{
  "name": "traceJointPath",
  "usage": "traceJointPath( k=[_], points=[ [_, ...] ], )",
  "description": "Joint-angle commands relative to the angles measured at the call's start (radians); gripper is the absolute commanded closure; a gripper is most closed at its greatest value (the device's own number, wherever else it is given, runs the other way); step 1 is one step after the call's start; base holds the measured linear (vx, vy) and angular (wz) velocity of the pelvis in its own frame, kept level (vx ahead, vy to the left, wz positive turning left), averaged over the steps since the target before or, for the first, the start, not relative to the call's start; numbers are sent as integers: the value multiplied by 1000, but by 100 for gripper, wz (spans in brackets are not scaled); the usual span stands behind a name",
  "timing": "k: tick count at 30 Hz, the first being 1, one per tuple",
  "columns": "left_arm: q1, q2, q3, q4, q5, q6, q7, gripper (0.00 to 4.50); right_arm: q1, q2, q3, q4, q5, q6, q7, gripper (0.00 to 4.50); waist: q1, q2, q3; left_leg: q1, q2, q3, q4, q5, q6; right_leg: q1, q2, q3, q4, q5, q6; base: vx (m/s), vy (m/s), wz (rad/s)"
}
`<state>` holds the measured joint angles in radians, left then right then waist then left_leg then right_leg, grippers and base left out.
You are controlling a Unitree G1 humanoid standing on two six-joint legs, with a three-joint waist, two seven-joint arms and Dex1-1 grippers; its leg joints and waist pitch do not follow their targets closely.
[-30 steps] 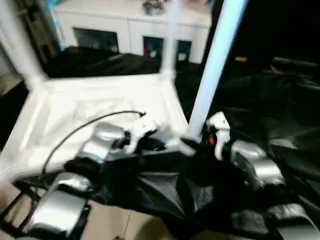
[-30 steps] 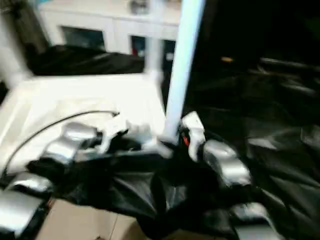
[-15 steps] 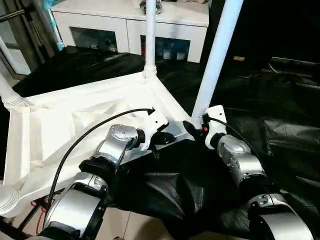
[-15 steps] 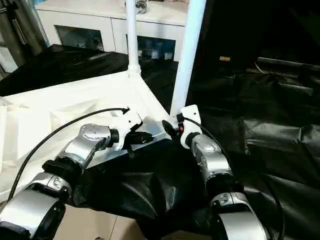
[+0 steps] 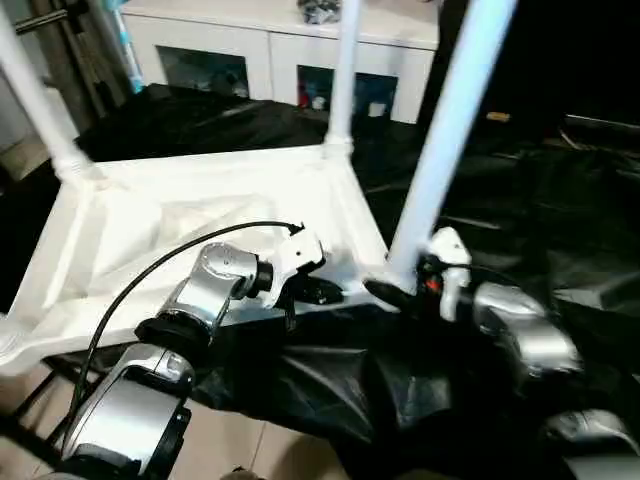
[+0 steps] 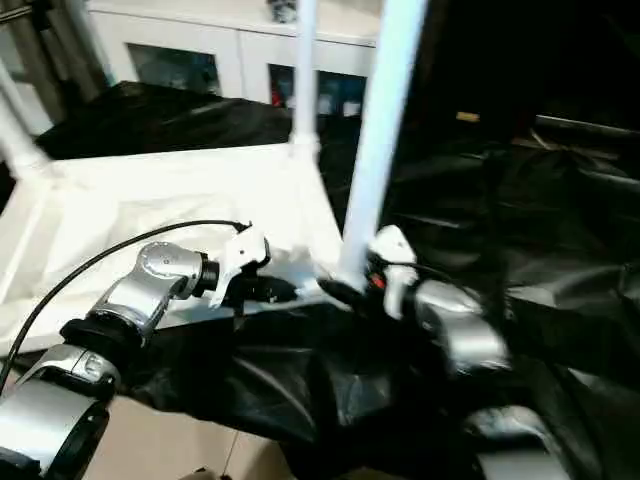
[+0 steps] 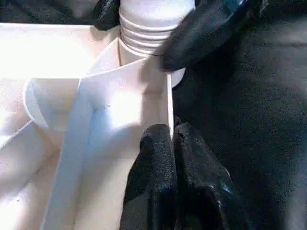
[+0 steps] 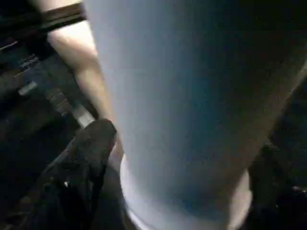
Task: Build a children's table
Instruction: Rotate leg to tighten
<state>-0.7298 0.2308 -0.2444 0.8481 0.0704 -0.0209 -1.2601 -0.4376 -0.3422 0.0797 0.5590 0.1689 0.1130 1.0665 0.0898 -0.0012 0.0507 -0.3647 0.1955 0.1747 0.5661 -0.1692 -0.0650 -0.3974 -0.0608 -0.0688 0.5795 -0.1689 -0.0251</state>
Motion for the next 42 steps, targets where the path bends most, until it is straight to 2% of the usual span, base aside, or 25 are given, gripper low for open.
traceJointPath(
  k=[1, 2, 3, 4, 7, 9, 10, 11, 13, 16, 18, 21, 24, 27, 28, 29, 33, 34, 36, 38, 40, 42],
  points=[
    [-10, -15, -22, -29, -15, -26, -23, 450, 25, 13, 83, -44, 19, 52, 109, 74, 1, -2, -67, 10, 42, -1, -50, -163, 111, 58, -80, 44, -54, -126, -247, 0, 0, 0],
    [-11, -10, -21, -25, -15, -30, -28, 450, 33, 5, 87, -56, 25, 70, 131, 74, 3, -2, -67, 12, 43, -1, -50, -170, 107, 57, -81, 43, -55, -137, -247, 0, 0, 0],
    [-14, -2, -21, -20, -15, -36, -40, 450, 44, -8, 97, -76, 34, 99, 163, 74, 7, 3, -64, 14, 43, -2, -52, -192, 94, 55, -82, 43, -61, -190, -235, 0, 0, 0],
    [-14, 0, -21, -19, -15, -37, -43, 450, 47, -11, 99, -80, 36, 106, 170, 74, 6, 1, -65, 14, 43, -1, -53, -197, 89, 55, -81, 43, -63, -200, -231, 0, 0, 0],
    [-15, 10, -22, -17, -14, -42, -56, 450, 53, -13, 104, -93, 39, 125, 182, 98, 7, 1, -65, 13, 45, -4, -55, -198, 71, 55, -82, 43, -61, -208, -224, 0, 0, 0],
    [-15, 16, -21, -17, -14, -45, -64, 450, 60, -17, 110, -112, 46, 146, 184, 98, 7, 1, -66, 15, 45, -4, -54, -199, 65, 54, -82, 43, -61, -206, -224, 0, 0, 0],
    [-15, 16, -21, -17, -14, -45, -65, 450, 62, -18, 111, -116, 46, 150, 185, 116, 7, 0, -66, 14, 43, -3, -54, -197, 63, 54, -81, 43, -61, -203, -224, 0, 0, 0],
    [-13, 17, -21, -19, -14, -45, -68, 450, 63, -17, 112, -119, 46, 154, 187, 116, 8, 0, -67, 14, 43, -3, -53, -191, 63, 54, -82, 44, -59, -193, -226, 0, 0, 0],
    [-10, 18, -21, -23, -14, -44, -69, 450, 65, -13, 113, -122, 44, 159, 185, 142, 9, 0, -68, 12, 42, -3, -52, -178, 66, 56, -82, 43, -57, -176, -228, 0, 0, 0],
    [-7, 11, -20, -24, -16, -41, -56, 450, 62, 3, 102, -113, 38, 152, 154, 150, 10, 0, -69, 11, 42, -3, -51, -165, 70, 56, -82, 42, -55, -158, -230, 0, 0, 0],
    [-8, -3, -13, -20, -16, -31, -26, 450, 51, 30, 83, -81, 17, 118, 81, 169, 9, -1, -67, 11, 42, -2, -51, -176, 65, 55, -84, 43, -57, -177, -228, 0, 0, 0],
    [-15, -21, -7, -11, -10, -23, 17, 450, 33, 59, 63, -39, -5, 94, -6, 172, 2, 0, -62, 13, 41, -5, -56, -222, 42, 52, -84, 41, -66, -268, -209, 0, 0, 0],
    [-37, -62, 0, 21, 12, -5, 127, 450, -11, 124, 27, 56, -49, 61, -204, 174, -15, -1, -55, 14, 36, -10, -61, -281, 15, 48, -85, 39, -77, -389, -179, 0, 0, 0],
    [-60, -103, 9, 49, 28, 19, 233, 450, -57, 185, -11, 139, -65, 57, -382, 176, -33, -1, -49, 32, 31, -13, -62, -351, -2, 36, -85, 37, -96, -514, -144, 0, 0, 0],
    [-68, -123, 13, 58, 30, 29, 273, 450, -76, 212, -28, 174, -70, 48, -458, 176, -39, 0, -49, 32, 31, -15, -62, -359, -5, 36, -86, 37, -98, -535, -136, 0, 0, 0],
    [-73, -137, 17, 63, 32, 38, 303, 450, -88, 231, -38, 196, -68, 53, -499, 176, -42, -3, -51, 28, 28, -17, -62, -354, -2, 42, -86, 35, -100, -539, -128, 0, 0, 0],
    [-76, -179, 18, 57, 26, 57, 345, 450, -117, 291, -53, 244, -71, 51, -590, 176, -46, -1, -55, 26, 32, -14, -63, -325, 12, 39, -83, 41, -93, -450, -152, 0, 0, 0],
    [-73, -186, 17, 53, 25, 55, 342, 450, -125, 303, -52, 260, -75, 32, -586, 142, -47, 0, -55, 23, 31, -13, -63, -322, 16, 42, -82, 42, -90, -424, -160, 0, 0, 0],
    [-69, -188, 16, 48, 24, 51, 331, 450, -130, 312, -56, 269, -67, 21, -564, 108, -48, -1, -57, 22, 32, -11, -62, -306, 28, 44, -81, 44, -85, -370, -178, 0, 0, 0],
    [-62, -180, 12, 45, 23, 42, 310, 450, -135, 312, -61, 267, -55, 21, -533, 105, -48, 1, -58, 20, 32, -9, -61, -296, 35, 47, -81, 45, -82, -342, -190, 0, 0, 0],
    [-58, -171, 9, 44, 23, 34, 294, 450, -134, 301, -52, 260, -62, 12, -512, 65, -48, 0, -58, 20, 32, -9, -62, -291, 38, 48, -82, 45, -81, -333, -195, 0, 0, 0],
    [-51, -159, 5, 36, 21, 29, 271, 450, -128, 286, -41, 245, -65, 0, -480, 60, -48, 0, -58, 19, 33, -9, -62, -289, 39, 50, -81, 45, -79, -325, -199, 0, 0, 0]
  ],
)
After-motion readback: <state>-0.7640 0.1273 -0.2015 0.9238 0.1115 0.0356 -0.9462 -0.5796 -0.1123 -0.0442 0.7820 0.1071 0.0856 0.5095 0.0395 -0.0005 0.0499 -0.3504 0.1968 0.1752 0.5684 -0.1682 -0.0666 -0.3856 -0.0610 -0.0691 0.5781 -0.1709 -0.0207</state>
